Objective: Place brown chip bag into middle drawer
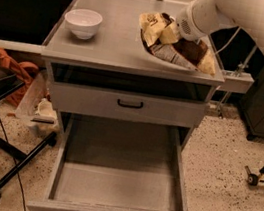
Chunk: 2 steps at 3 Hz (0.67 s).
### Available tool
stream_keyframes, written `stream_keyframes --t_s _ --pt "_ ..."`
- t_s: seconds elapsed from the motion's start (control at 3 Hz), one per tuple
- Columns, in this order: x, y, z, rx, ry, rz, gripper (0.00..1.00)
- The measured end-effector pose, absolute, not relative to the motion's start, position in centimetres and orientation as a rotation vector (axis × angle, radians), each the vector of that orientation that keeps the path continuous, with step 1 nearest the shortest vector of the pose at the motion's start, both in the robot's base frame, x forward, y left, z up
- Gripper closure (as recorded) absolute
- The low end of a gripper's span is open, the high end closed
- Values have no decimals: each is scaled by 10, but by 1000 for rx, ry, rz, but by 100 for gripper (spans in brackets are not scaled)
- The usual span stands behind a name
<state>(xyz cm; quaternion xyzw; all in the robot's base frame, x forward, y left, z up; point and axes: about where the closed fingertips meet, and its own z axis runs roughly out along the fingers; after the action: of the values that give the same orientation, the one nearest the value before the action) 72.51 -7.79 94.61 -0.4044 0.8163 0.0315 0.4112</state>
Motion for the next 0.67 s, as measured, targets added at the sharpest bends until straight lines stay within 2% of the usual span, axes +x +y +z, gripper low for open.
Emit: stream_keyframes --t_s 0.67 --pt "597 -66 942 -1191 1996 302 100"
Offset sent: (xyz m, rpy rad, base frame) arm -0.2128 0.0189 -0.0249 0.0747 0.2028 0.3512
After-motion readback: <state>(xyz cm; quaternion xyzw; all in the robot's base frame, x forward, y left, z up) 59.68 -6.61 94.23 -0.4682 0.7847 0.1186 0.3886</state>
